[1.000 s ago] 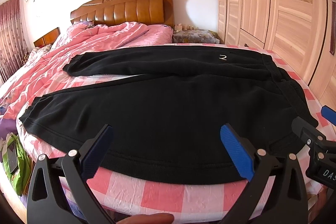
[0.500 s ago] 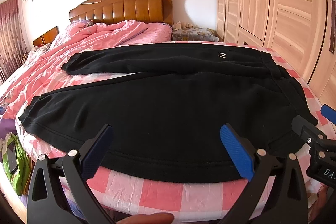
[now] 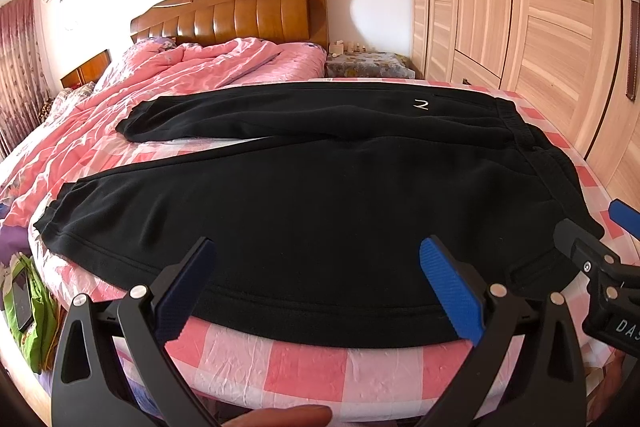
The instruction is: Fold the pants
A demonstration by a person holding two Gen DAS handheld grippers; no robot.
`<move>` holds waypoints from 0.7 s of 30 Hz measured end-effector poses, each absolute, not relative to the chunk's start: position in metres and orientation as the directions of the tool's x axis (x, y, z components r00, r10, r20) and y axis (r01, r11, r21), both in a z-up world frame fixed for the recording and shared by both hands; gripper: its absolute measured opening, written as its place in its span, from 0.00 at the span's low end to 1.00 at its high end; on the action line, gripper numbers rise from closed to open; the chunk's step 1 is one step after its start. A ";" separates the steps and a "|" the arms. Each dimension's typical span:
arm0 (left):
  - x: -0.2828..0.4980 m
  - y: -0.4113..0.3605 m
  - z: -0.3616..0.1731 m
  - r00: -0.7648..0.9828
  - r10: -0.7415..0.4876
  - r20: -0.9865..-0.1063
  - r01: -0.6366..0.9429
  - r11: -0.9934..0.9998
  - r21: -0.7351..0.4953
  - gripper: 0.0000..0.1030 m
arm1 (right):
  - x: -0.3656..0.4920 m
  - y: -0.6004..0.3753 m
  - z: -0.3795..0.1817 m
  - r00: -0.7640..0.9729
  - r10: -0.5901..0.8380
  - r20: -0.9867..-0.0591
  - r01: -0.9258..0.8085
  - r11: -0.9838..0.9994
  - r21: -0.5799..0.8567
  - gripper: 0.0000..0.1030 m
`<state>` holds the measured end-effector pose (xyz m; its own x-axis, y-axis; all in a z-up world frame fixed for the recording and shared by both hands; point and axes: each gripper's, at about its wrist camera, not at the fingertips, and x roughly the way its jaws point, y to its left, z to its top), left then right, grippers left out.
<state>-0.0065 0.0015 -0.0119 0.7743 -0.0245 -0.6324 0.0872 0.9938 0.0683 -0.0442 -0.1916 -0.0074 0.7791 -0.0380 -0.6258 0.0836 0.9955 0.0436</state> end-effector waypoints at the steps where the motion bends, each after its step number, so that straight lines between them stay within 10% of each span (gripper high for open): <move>1: -0.006 0.001 -0.012 0.774 -0.025 -0.633 0.087 0.994 0.068 0.99 | -0.043 -0.193 -0.008 0.779 -0.037 -0.626 0.084 0.995 0.045 0.96; 21: 0.096 0.004 0.014 0.769 -0.012 -0.639 0.182 0.962 0.202 0.99 | 0.066 -0.242 0.003 0.742 0.018 -0.670 0.017 0.999 0.046 0.96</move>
